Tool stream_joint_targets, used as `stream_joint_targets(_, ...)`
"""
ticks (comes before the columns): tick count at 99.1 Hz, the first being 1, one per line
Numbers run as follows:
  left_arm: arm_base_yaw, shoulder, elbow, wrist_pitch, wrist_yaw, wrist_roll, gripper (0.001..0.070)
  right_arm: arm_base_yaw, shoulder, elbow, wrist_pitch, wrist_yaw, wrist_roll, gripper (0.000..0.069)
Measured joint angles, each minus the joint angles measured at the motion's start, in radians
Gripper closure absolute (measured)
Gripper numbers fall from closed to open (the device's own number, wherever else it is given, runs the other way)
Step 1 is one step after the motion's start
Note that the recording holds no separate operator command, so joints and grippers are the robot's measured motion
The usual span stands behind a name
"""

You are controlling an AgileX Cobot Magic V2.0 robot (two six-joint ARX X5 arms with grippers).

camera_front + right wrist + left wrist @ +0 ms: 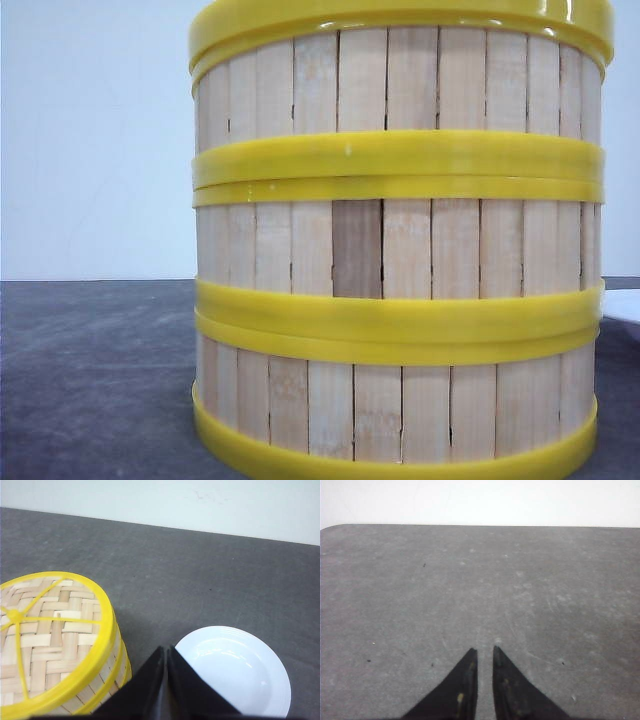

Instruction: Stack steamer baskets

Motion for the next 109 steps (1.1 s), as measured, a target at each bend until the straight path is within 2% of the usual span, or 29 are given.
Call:
stream_joint_targets(60,0.0,0.0,0.0,0.0,0.0,0.0,0.0682,0.0,0.0,0.0,0.0,0.001,-0.001,0.0685)
stream_joint_targets(69,0.0,0.0,0.0,0.0,0.0,0.0,0.0682,-0.015,0.0,0.0,0.005,0.043,-0.008,0.0685)
stream_joint_targets(86,0.0,0.0,0.0,0.0,0.0,0.0,0.0682,-0.15,0.0,-0.014,0.125,0.148,-0.018,0.0685)
stream_joint_targets(109,0.0,0.0,0.0,0.0,0.0,0.0,0.0682,-0.441,0.0,-0.121,0.293,0.146,-0.088,0.0685)
